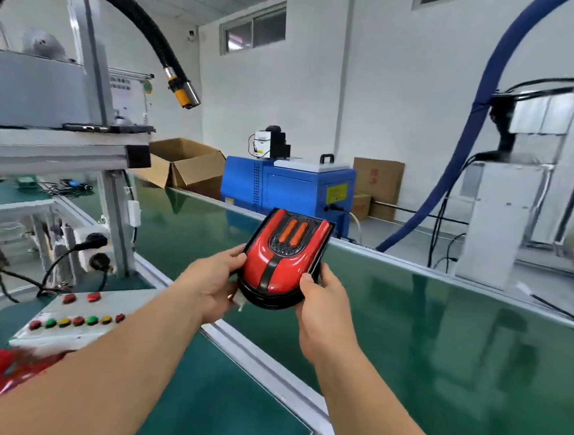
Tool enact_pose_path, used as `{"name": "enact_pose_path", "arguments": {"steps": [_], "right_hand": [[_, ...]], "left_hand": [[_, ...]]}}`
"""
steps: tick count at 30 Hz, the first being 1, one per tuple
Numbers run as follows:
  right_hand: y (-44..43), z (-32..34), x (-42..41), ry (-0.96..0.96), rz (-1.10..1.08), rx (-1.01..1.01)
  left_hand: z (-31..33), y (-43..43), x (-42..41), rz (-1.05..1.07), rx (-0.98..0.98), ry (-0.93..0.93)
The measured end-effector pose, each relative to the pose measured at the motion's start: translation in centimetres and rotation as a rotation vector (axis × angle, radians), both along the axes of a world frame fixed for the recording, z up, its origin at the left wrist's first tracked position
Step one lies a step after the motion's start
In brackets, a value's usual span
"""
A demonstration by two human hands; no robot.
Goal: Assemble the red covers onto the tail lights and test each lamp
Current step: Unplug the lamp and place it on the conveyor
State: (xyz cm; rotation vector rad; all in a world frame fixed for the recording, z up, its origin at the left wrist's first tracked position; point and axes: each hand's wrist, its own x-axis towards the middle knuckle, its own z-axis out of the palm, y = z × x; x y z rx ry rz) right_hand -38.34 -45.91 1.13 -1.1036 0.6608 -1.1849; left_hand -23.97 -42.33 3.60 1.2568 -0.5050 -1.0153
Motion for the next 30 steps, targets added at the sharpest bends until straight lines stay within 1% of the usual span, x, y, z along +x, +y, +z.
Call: {"name": "enact_pose_path", "arguments": {"steps": [4,8,14,19,22,25,28,30], "right_hand": [[1.1,-2.1,-7.7,0.043,-0.129,-0.030],[2.5,-4.4,-14.5,0.024,-0.213,0.075],[5.1,-6.1,-23.0,0.067,-0.310,0.138],[6.4,-7.6,-27.4,0.063,-0.370,0.222],[6.6,-8.3,-28.8,0.110,-0.389,0.273],[6.3,-9.1,-29.6,0.224,-0.387,0.304],[6.0,-9.7,-30.0,0.394,-0.402,0.299],[5.8,-9.8,-30.2,0.579,-0.433,0.249]], "left_hand": [[-2.4,-0.1,-6.8,-0.205,0.016,-0.004],[-4.8,0.0,-13.0,-0.352,0.032,0.051],[-7.4,0.5,-20.8,-0.495,0.096,0.069],[-8.7,0.9,-25.4,-0.571,0.098,0.056],[-9.9,0.7,-27.0,-0.611,0.111,-0.044],[-10.4,0.5,-27.4,-0.611,0.134,-0.227],[-10.6,0.6,-27.7,-0.622,0.146,-0.419],[-10.7,1.0,-28.0,-0.613,0.154,-0.554]]}}
